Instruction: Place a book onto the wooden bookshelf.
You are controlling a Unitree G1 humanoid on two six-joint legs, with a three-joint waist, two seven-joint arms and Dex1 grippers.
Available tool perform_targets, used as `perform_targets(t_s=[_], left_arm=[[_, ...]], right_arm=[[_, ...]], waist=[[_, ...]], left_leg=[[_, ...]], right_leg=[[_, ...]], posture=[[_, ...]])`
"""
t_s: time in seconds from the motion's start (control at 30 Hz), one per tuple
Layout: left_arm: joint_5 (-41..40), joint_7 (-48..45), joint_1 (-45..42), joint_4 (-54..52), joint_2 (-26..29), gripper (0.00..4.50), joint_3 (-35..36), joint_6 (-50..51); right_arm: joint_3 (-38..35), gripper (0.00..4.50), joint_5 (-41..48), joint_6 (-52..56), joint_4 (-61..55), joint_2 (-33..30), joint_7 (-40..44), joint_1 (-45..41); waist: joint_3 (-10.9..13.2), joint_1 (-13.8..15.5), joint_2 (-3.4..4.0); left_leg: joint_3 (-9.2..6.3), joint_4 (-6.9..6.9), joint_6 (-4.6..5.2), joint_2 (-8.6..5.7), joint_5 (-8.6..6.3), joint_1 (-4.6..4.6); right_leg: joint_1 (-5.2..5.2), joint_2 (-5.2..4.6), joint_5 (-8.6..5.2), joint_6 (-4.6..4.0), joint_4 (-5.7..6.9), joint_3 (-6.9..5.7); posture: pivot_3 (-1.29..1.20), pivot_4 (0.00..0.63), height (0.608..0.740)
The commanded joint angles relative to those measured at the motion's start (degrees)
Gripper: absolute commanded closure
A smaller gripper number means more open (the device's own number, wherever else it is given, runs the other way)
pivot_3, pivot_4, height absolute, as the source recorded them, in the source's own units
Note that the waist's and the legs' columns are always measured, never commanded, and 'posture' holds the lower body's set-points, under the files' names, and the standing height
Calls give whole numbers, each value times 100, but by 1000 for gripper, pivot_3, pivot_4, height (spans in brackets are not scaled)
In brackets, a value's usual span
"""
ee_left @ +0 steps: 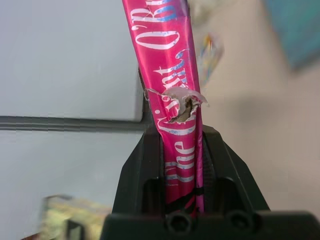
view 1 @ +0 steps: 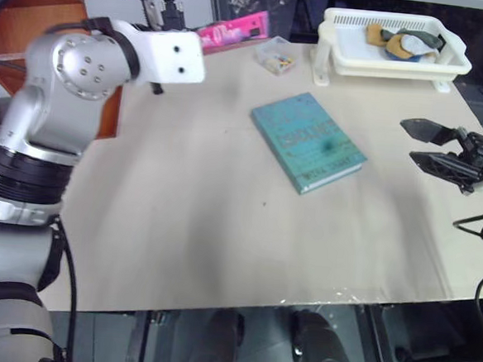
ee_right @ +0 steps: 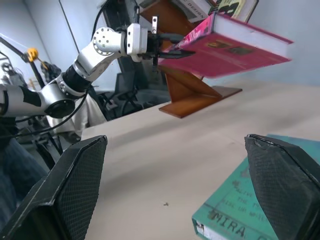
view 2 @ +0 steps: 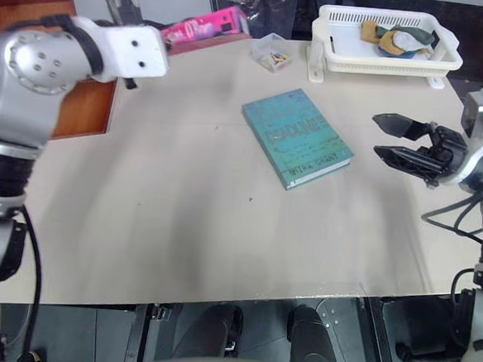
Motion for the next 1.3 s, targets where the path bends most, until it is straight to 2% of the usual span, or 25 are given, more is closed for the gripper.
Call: perform_targets(t_s=[0.03,0.2,0.37,0.67,0.8,0.97,1.3], left_arm=[[273,-158,-384,422,438,4075,128,-783],[503,-369,-716,1134,699,4075,27,-1910],[299,-823,-1079,1903,890,4075,195,-2418],[177,-809,-1173,3003,1393,4075,408,-3164],[254,-475,-934,3682,1735,4075,446,-3607],[423,284,-934,4462,1781,4075,452,-4038],[808,1057,-981,5304,1856,4075,335,-4251]], right_arm=[[105,0,-91,-205,245,12,401,-280],[318,0,-136,-407,458,71,402,-421],[383,0,-68,-484,566,34,402,-558],[386,0,-36,-610,614,17,402,-505],[369,0,-38,-618,607,13,402,-496],[383,0,-63,-658,643,32,402,-519],[340,0,-81,-686,637,13,402,-463]], waist=[[0,1,1],[0,28,0],[2,4,1],[2,-86,1],[2,-137,1],[2,-134,-1],[2,-135,-1]], left_leg=[[2,0,2,0,-1,-1],[5,1,2,-2,-1,-6],[7,4,3,-2,-1,-11],[3,3,5,0,-2,-11],[0,3,6,0,-3,-10],[-3,4,7,2,-3,-10],[0,4,7,0,-3,-12]], right_leg=[[-1,0,0,0,0,-1],[-2,-4,0,0,-2,-3],[-4,-3,0,0,0,-8],[-6,-3,0,0,2,-8],[-7,-3,0,0,3,-8],[-9,-4,0,1,8,-7],[-9,-5,0,0,8,-9]], posture=[[0,150,740],[0,150,740],[0,150,740],[0,150,740],[0,150,740],[0,150,740],[0,150,740]])
